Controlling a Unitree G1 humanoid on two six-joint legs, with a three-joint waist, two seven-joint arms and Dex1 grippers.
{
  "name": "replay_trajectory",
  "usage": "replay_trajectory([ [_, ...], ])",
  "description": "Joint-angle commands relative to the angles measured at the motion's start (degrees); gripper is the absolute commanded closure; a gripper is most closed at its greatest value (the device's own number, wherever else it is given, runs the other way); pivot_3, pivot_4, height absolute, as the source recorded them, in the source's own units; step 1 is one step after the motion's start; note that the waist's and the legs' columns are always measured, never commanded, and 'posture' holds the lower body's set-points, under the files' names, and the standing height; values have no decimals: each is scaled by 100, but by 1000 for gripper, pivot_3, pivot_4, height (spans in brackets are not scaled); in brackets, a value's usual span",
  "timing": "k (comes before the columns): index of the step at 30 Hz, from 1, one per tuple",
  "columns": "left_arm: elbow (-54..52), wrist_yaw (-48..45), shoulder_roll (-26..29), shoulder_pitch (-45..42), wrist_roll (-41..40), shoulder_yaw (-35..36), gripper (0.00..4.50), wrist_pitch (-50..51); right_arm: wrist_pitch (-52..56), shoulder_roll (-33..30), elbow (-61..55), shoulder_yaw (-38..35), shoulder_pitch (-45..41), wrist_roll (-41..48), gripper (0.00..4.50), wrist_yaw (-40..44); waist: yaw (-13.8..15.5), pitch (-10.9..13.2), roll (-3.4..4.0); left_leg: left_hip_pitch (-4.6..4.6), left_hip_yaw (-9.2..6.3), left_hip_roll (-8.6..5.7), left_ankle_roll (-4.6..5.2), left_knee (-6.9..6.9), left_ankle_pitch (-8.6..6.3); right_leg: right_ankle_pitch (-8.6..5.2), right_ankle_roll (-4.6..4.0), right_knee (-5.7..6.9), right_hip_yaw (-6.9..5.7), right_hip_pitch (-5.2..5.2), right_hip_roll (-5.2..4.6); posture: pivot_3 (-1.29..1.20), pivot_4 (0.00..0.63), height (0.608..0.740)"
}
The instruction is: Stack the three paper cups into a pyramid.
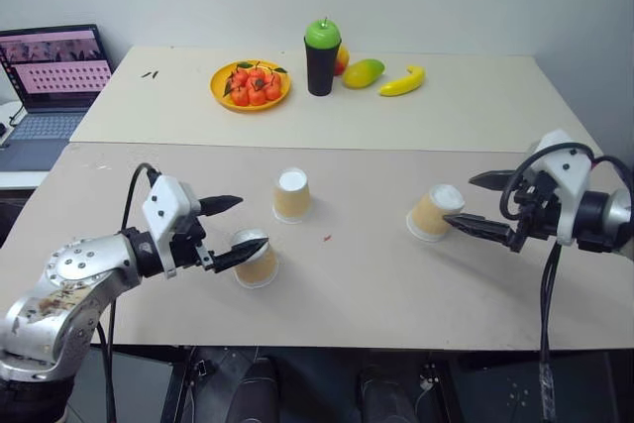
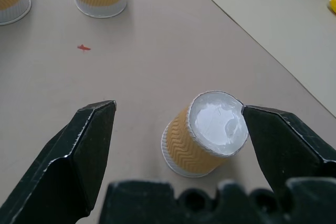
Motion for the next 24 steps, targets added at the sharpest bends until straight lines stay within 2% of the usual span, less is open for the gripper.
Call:
replay_trajectory([
  [1, -88, -5, -85, 47, 130, -77, 33, -251, -137, -34, -77, -221, -67, -39, 0, -42, -1, 0, 0, 0, 0, 0, 0, 0, 0, 0, 0, 0, 0, 1, 0, 0, 150, 735],
  [13, 300, -185, -418, 416, 767, -389, 33, -1120, -51, -110, -95, -257, -262, 13, 0, -100, -10, 0, 0, 0, 0, 0, 1, 3, -1, 1, 0, 3, 0, 1, 0, 0, 150, 735],
  [16, 457, -188, -501, 442, 828, -400, 739, -1242, -37, -156, -68, -272, -329, 9, 0, -89, -7, 0, 0, 0, 0, 0, 1, 4, -1, 1, 0, 3, 0, 1, 0, 0, 150, 735],
  [19, 505, -126, -593, 333, 847, -452, 1871, -1270, -24, -193, -76, -316, -317, 20, 0, -72, -7, 0, 0, 0, 0, 0, 1, 4, -1, 1, 0, 3, 0, 1, 0, 0, 150, 735],
  [24, 624, -159, -641, -65, 955, -635, 1871, -1260, -5, -236, -83, -371, -325, 20, 0, -88, 5, 0, 0, 0, 0, 0, 1, 9, -1, 1, 1, 6, 0, 3, 0, 0, 150, 735],
])
